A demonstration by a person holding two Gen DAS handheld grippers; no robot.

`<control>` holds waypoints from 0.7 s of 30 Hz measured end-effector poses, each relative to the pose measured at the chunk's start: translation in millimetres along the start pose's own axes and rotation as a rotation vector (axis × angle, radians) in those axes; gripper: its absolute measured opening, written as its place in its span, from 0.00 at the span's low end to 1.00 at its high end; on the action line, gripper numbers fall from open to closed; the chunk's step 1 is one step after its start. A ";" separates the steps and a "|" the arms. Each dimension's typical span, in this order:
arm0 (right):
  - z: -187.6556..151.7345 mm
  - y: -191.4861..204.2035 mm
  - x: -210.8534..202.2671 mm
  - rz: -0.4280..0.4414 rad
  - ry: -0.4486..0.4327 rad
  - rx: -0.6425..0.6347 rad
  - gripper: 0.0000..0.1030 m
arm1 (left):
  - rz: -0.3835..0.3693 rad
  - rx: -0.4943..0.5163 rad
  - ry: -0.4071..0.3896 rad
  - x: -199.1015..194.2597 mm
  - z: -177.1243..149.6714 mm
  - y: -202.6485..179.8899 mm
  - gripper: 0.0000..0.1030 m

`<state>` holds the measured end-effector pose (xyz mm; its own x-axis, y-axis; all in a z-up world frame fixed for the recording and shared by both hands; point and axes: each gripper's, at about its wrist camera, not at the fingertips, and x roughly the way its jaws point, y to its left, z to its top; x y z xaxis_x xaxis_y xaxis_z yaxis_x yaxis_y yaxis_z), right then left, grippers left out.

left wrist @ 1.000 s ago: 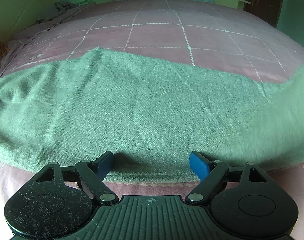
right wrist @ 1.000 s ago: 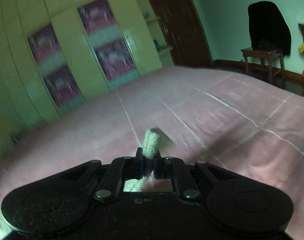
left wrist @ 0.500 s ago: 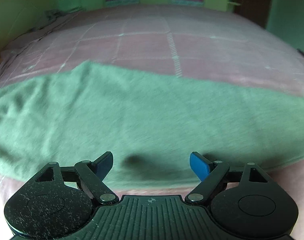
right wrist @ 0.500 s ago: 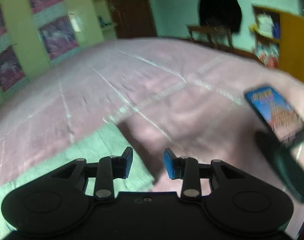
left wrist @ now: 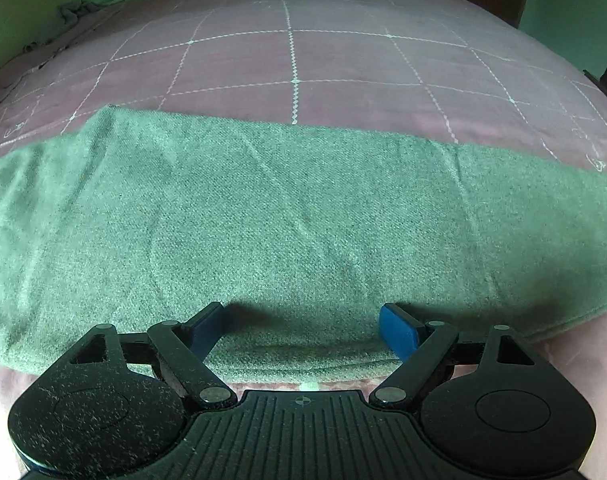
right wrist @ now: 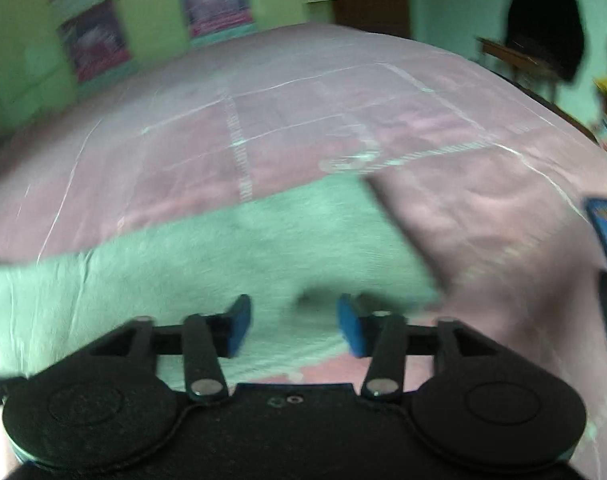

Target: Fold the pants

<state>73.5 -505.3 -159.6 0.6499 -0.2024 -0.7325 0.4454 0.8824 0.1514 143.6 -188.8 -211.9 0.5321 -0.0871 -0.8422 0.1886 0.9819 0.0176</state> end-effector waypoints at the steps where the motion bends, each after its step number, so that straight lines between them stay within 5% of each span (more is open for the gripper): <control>1: -1.8 -8.8 -3.4 0.015 0.006 0.051 0.51 | 0.003 0.000 -0.001 -0.3 -0.3 -0.9 0.81; 9: -8.4 -51.5 8.8 0.102 0.065 0.371 0.51 | -0.020 0.011 -0.018 -9.4 -2.3 -13.6 0.81; 12: -8.9 -52.5 17.2 0.110 0.033 0.410 0.42 | -0.009 0.019 -0.010 -4.7 -2.6 -20.3 0.81; 14: -8.7 -54.9 23.2 0.105 0.007 0.442 0.22 | 0.012 0.025 0.002 0.8 -1.7 -24.3 0.81; 17: -6.8 -57.4 25.5 0.139 -0.009 0.509 0.15 | 0.048 0.021 0.015 3.8 0.3 -29.8 0.81; 19: -4.8 -48.9 10.9 0.132 -0.062 0.433 0.15 | 0.069 0.024 0.011 5.9 -1.4 -33.5 0.81; 21: -7.9 -43.9 20.8 0.050 -0.008 0.343 0.14 | 0.086 0.044 0.005 8.0 -2.1 -36.9 0.81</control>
<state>62.6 -544.9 -186.7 0.6804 -0.1672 -0.7135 0.5934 0.6971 0.4025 139.2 -225.3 -220.4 0.5434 -0.0015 -0.8395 0.1785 0.9773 0.1138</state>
